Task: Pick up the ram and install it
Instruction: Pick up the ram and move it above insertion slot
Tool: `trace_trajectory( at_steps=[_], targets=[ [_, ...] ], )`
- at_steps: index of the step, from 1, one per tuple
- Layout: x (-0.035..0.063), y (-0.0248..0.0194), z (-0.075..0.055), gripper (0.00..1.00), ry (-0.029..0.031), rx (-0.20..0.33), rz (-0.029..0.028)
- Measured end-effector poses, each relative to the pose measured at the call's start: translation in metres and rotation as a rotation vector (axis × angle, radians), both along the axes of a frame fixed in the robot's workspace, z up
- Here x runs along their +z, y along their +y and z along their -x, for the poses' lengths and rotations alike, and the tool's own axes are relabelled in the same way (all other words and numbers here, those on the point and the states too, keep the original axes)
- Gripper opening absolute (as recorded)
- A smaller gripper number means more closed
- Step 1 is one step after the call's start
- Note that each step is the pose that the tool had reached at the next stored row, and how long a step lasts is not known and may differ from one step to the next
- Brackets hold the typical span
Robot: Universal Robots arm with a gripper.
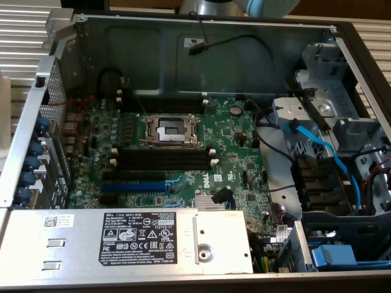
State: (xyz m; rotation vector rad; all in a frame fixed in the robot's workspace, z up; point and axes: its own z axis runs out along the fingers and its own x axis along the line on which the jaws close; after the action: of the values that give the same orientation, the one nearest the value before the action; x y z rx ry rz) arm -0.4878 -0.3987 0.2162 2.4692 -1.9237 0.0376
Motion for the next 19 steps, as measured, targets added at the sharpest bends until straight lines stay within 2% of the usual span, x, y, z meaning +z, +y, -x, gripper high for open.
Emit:
trace_trajectory(
  at_steps=[7,19],
  targets=[
    [-0.0006,-0.0008,0.0005,0.24,0.0,0.002,0.0008],
    [-0.0082,-0.0031,0.0005,0.24,0.0017,0.005,0.0008]
  ],
)
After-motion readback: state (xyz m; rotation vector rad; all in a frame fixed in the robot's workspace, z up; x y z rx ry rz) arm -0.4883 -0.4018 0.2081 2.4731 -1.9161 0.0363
